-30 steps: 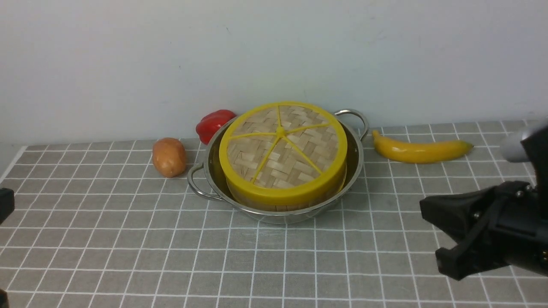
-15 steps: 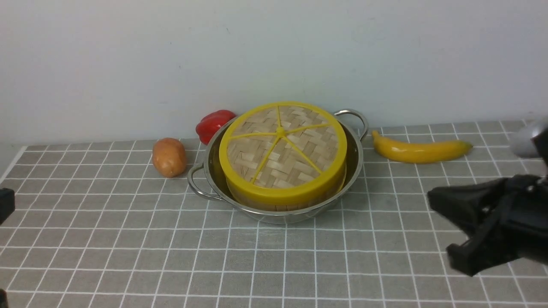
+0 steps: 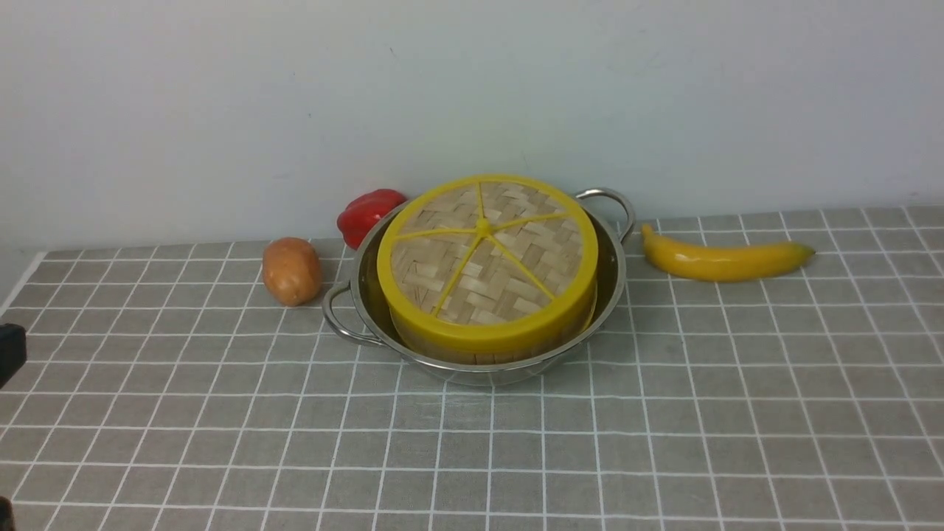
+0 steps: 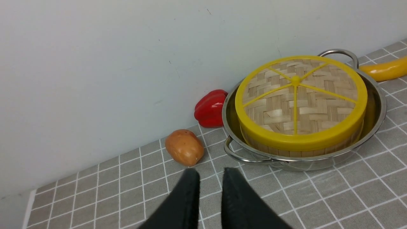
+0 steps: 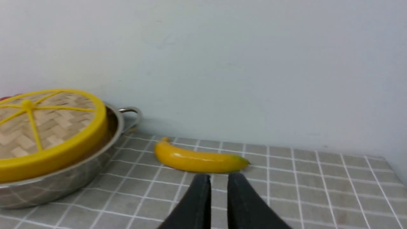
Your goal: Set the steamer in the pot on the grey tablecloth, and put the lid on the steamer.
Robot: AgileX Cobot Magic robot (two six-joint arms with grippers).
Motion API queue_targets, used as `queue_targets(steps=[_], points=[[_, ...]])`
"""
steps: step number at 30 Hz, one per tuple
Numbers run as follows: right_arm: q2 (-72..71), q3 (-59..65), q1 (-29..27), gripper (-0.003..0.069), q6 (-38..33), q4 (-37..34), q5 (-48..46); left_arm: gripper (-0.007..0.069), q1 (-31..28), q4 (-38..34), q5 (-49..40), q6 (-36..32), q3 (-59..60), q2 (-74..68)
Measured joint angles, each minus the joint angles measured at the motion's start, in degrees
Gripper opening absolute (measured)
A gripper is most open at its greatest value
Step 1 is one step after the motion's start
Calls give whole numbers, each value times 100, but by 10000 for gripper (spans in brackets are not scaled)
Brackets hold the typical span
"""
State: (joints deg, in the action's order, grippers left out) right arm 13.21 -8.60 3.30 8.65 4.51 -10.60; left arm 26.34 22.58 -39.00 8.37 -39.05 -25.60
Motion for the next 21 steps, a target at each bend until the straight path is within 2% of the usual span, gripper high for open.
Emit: queue_targets(steps=[6, 21], points=[[-1201, 876, -292, 139, 8, -451, 20, 117, 0, 5, 0, 0, 0, 0], [-1329, 901, -292, 174, 137, -695, -7, 139, 0, 19, 6, 5, 0, 0]])
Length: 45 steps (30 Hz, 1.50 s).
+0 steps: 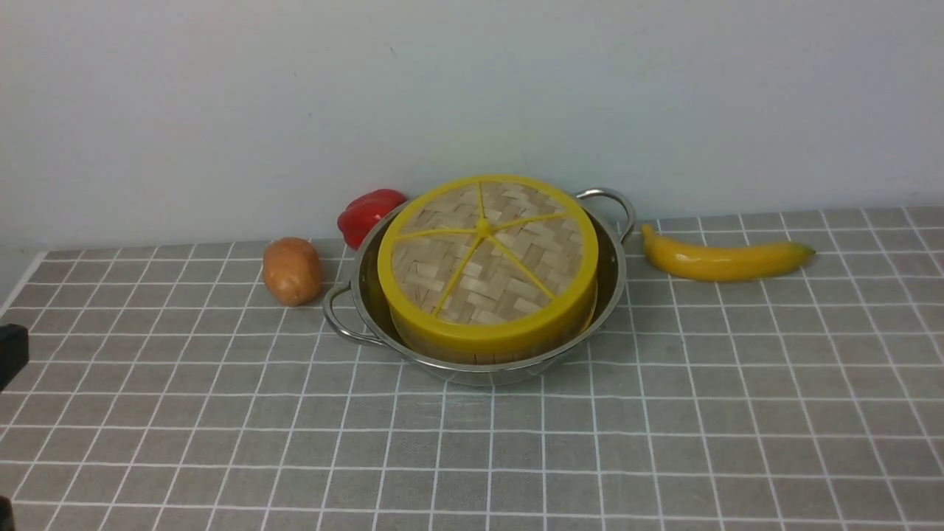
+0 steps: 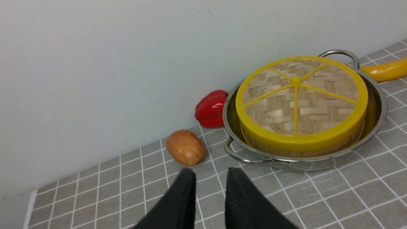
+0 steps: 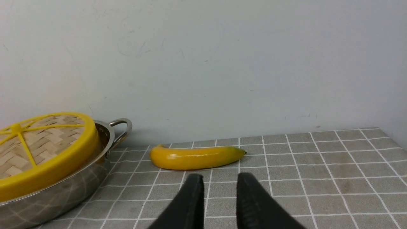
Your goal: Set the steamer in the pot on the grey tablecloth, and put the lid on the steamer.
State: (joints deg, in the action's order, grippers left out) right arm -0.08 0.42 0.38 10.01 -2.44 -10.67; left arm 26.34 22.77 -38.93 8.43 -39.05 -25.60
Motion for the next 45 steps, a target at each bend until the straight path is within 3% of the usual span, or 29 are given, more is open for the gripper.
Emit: queue_targets(steps=[8, 11, 16, 23, 32, 45], points=[[0, 0, 0, 190, 3, 0, -5, 149, -19, 7, 0, -32, 0, 18], [0, 0, 0, 195, 3, 0, -5, 157, -303, 2, 27, -150, 68, 228], [0, 0, 0, 207, 3, 0, -5, 169, -1556, 7, 792, -139, 1289, 1227], [0, 0, 0, 225, 3, 0, -5, 181, -2391, 2, 2457, 271, 3443, 2406], [0, 0, 0, 239, 7, 0, -5, 191, -2435, -4, 2804, 840, 3945, 2562], [0, 4, 0, 240, 21, 0, -5, 211, -2435, -4, 2785, 903, 3945, 2562]])
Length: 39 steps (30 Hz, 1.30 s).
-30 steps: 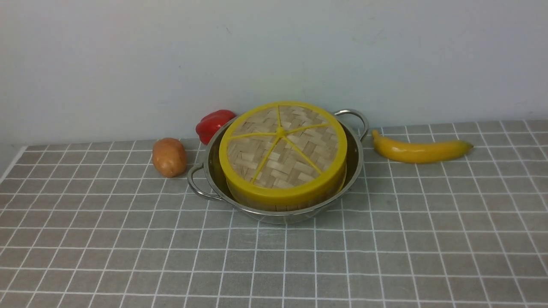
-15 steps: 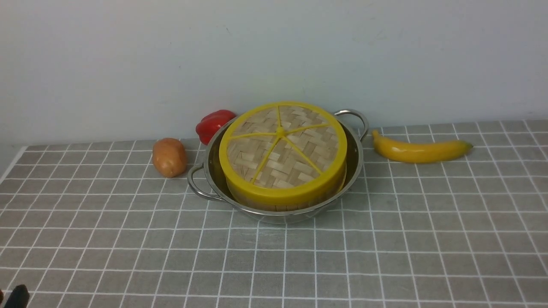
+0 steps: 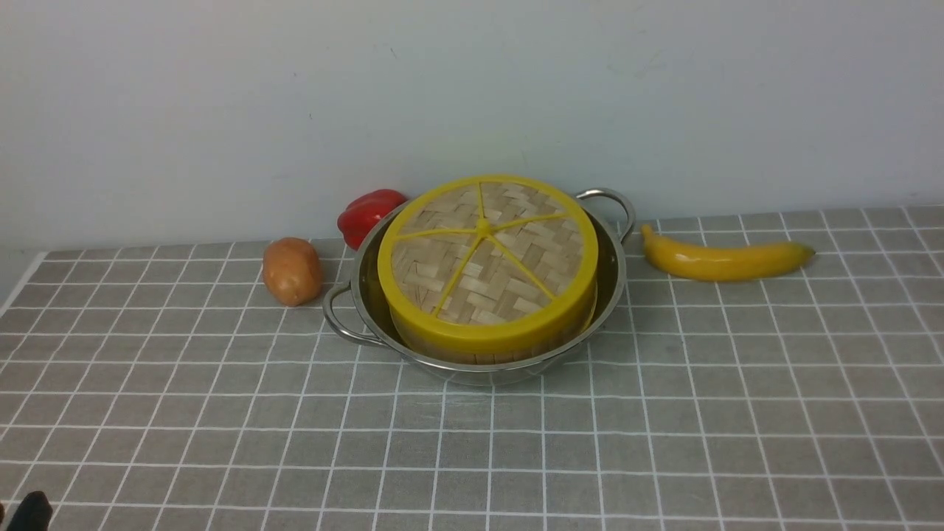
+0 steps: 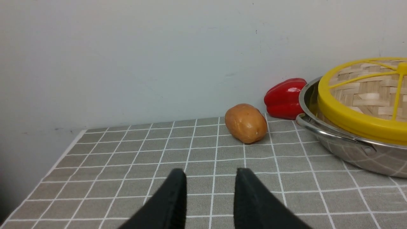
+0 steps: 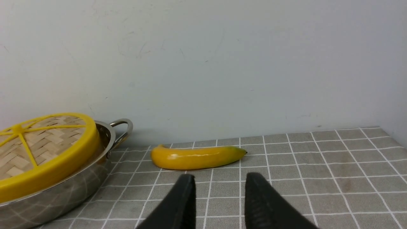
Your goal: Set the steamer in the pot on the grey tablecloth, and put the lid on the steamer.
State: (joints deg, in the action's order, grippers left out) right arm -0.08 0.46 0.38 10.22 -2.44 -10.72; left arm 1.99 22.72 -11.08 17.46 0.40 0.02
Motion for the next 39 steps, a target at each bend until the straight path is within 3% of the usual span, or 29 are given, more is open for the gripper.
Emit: queue_targets(steps=[39], points=[[0, 2, 0, 240, 16, 0, 0, 243, 0, 0, 0, 0, 0, 0]])
